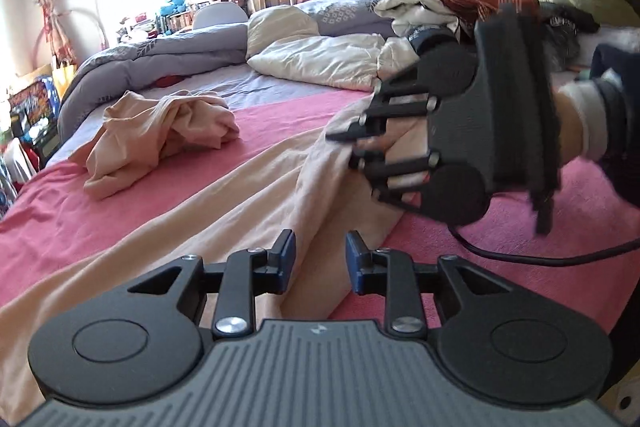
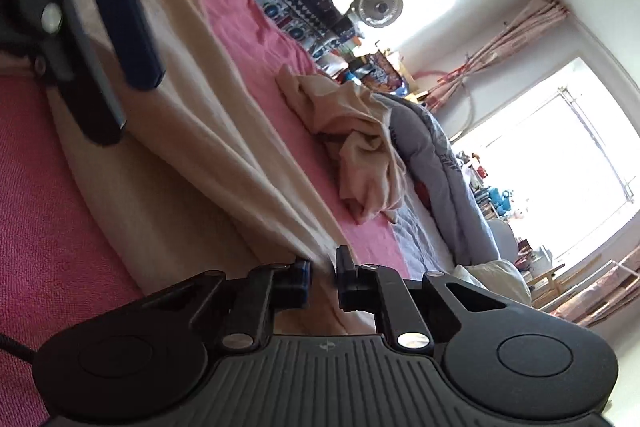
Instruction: Fold clothes
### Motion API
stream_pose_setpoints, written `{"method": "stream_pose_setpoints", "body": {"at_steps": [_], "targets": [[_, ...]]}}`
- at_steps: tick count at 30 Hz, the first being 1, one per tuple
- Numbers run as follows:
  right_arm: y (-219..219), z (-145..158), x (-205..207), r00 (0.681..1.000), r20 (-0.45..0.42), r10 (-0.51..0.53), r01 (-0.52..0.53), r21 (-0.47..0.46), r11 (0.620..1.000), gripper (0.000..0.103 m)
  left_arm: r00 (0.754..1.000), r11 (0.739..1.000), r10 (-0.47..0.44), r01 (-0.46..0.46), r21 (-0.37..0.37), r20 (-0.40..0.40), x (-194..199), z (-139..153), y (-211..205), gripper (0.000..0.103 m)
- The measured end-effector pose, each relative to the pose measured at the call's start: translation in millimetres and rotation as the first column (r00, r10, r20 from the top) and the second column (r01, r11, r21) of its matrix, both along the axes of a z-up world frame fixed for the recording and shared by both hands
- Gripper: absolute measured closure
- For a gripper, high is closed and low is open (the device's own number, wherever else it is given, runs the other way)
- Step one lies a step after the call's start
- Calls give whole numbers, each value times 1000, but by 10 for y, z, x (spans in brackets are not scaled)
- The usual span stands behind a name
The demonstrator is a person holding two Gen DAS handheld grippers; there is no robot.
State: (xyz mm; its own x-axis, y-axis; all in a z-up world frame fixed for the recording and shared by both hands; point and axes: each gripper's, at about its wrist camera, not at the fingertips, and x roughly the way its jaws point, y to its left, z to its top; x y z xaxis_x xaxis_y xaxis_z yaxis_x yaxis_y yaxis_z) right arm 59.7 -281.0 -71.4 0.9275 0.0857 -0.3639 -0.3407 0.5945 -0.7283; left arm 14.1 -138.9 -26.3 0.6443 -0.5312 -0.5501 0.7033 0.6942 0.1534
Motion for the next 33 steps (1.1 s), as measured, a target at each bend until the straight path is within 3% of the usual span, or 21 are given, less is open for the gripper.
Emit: {"method": "stream_pose_setpoints", "body": {"at_steps": [3,6,9,12,14,17,22,27,29,30,31,33], "targets": [[-151,223,-10,999,2,-54,54,98,994,92,999,998,-26,23,52,42,-1,-45,-156,66],[-288,376,-29,996,-16,-93,95,167,981,92,995,992,-15,2,129,96,36,-123,-356,58],[-390,380,-33,992,-10,-128,128,165,978,92,990,971,8,-41,235,140,120,-276,-571,58],[-448,285,-61,990,-45,-136,141,128,982,90,990,963,19,-56,265,139,199,-374,-665,61],[-431,190,-123,992,-52,-115,119,77,990,86,995,972,47,-67,225,92,273,-339,-634,80],[-351,51,-201,996,-52,-72,72,4,997,70,990,990,124,-119,69,-73,491,-210,-426,89],[-140,-44,-178,998,-67,-3,1,-30,1000,64,939,960,169,-226,-167,-299,815,-43,-46,93],[104,-152,-65,997,-67,40,-46,-80,996,64,921,926,122,-240,-291,-371,957,65,107,93],[136,-170,-4,997,-70,25,-30,-76,997,66,916,913,100,-240,-331,-389,986,90,149,93],[138,-163,19,997,-77,13,-18,-65,998,71,916,908,97,-242,-342,-390,994,102,164,93],[134,-154,26,997,-81,0,-5,-57,998,84,917,906,94,-241,-349,-388,991,118,176,93],[112,-151,-7,998,-66,-21,17,-62,998,94,921,907,96,-237,-349,-378,977,142,198,93]]}}
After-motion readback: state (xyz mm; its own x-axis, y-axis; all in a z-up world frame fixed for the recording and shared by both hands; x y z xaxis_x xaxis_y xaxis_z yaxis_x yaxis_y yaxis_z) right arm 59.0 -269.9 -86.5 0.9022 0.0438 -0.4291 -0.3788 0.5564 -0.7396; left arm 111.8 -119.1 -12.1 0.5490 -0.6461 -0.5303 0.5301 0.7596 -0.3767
